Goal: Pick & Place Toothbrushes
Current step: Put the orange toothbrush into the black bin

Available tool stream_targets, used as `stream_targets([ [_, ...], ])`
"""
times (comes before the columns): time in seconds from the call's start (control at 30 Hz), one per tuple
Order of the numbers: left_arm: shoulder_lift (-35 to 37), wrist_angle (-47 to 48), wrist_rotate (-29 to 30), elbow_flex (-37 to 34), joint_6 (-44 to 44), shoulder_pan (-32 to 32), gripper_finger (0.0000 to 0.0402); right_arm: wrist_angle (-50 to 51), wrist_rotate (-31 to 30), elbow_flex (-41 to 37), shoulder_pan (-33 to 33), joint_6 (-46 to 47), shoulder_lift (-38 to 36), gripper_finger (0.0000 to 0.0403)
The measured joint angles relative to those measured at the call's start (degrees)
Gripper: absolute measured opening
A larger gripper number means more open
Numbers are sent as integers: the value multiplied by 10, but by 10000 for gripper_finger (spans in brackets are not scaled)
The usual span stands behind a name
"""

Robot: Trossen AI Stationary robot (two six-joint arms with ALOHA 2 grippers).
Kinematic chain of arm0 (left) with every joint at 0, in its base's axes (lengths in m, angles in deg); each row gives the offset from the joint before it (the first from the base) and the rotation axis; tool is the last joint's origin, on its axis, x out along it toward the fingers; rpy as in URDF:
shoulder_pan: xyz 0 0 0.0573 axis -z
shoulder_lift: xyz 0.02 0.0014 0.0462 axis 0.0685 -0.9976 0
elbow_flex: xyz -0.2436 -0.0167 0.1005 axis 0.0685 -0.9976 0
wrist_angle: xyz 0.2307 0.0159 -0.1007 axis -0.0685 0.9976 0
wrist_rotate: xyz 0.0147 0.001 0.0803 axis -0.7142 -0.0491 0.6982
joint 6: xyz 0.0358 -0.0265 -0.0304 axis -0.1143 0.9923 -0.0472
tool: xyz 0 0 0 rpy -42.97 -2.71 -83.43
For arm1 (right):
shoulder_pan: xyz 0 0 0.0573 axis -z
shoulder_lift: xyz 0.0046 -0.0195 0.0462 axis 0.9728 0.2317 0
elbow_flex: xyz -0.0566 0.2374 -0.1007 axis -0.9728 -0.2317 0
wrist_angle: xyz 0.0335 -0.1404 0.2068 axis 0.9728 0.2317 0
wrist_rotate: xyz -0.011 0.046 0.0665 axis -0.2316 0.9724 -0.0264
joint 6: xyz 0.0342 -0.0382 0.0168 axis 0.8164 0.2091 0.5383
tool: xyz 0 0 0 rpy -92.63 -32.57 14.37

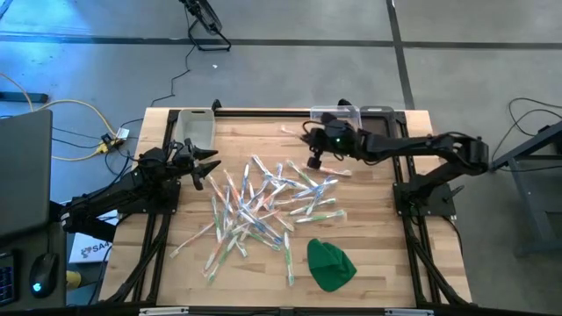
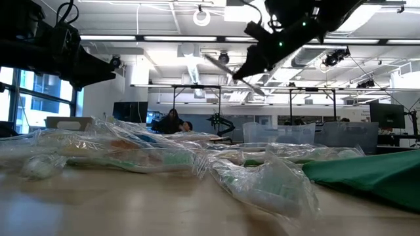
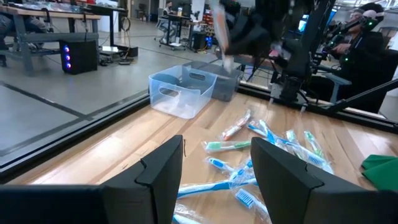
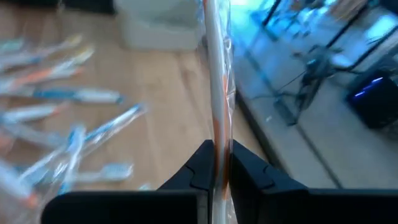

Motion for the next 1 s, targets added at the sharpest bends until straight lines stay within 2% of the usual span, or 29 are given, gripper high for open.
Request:
stream_targets([
  [0.3,0,-1,1,0,0,0,187,1,-8,0,0,1,-30,24],
  [0.6,0,-3,2,0,0,0,187,-134,-6,0,0,3,-30,24],
  [1.0,0,-3,2,0,2,0,187,-124,-37,0,0,1,-30,24],
])
